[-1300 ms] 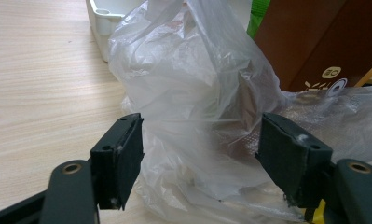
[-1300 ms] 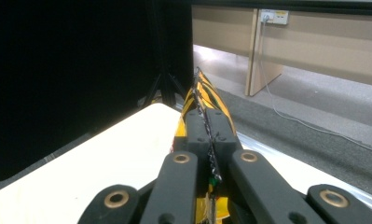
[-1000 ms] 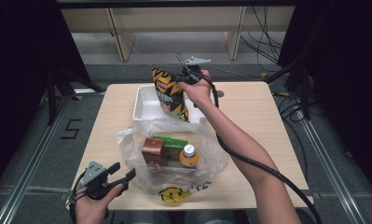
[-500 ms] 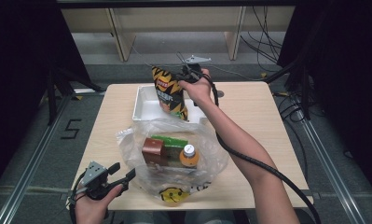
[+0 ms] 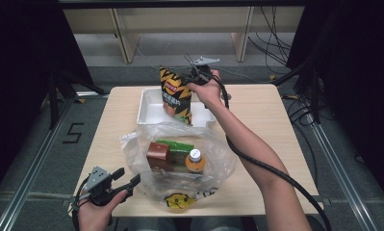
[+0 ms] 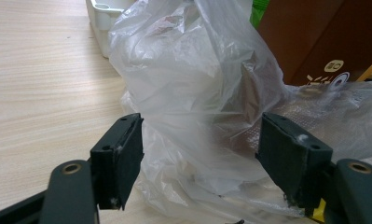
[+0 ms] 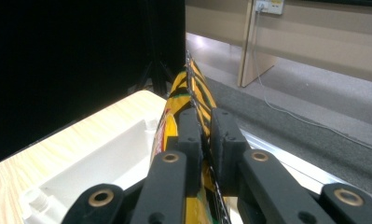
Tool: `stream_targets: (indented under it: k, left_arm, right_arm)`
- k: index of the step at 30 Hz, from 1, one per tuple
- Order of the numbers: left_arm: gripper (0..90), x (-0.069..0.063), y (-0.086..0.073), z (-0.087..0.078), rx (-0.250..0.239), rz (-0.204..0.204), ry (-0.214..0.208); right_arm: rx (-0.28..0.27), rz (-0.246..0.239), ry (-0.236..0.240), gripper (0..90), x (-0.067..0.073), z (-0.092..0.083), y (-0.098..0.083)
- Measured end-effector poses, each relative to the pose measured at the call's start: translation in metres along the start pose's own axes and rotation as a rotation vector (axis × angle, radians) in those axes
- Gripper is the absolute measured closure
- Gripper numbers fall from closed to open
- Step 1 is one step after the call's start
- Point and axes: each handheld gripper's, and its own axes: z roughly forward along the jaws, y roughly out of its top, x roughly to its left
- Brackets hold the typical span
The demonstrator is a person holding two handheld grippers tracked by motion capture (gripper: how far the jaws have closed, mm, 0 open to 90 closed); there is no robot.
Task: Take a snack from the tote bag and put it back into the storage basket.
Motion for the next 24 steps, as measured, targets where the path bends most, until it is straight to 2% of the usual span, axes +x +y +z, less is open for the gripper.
stream_targets:
  k: [1, 7, 9, 10, 12, 17, 20, 21, 24]
  left_arm:
    - [30.5, -0.0014, -0.0004, -0.0003, 0.000, -0.017, 0.006]
    - [30.6, -0.0019, -0.0003, 0.0004, 0.000, -0.017, 0.001]
    - [30.5, -0.0015, 0.0004, 0.0004, -0.004, -0.008, -0.003]
    - [30.5, 0.0005, 0.0012, 0.0016, -0.018, 0.022, -0.019]
    - [30.5, 0.0005, 0.0014, 0.0015, -0.021, 0.022, -0.020]
    - [30.4, 0.0013, 0.0016, 0.0014, -0.021, 0.025, -0.022]
    - [30.4, 0.0012, 0.0020, 0.0014, -0.021, 0.027, -0.021]
    - [30.4, -0.0012, 0.0016, -0.0006, -0.005, -0.003, 0.000]
    - [30.4, -0.0011, 0.0020, -0.0009, -0.009, -0.004, -0.002]
  right_arm:
    - [-0.002, -0.002, -0.005, 81.0, -0.0002, 0.0004, -0.0004]
    - [0.023, -0.008, -0.030, 58.6, 0.0023, 0.0017, -0.0015]
    - [0.032, -0.006, -0.037, 53.0, 0.0025, 0.0011, -0.0007]
    - [0.028, 0.009, -0.049, 50.5, 0.0027, 0.0013, -0.0006]
    - [0.037, 0.017, -0.049, 46.1, 0.0020, 0.0006, -0.0003]
    - [0.047, 0.013, -0.073, 40.2, 0.0013, -0.0019, -0.0006]
    - [0.048, 0.039, -0.082, 38.1, 0.0008, -0.0033, 0.0001]
    - [0.043, 0.016, -0.096, 37.7, -0.0006, -0.0032, -0.0003]
    - [0.031, 0.021, -0.101, 36.9, -0.0003, -0.0057, 0.0001]
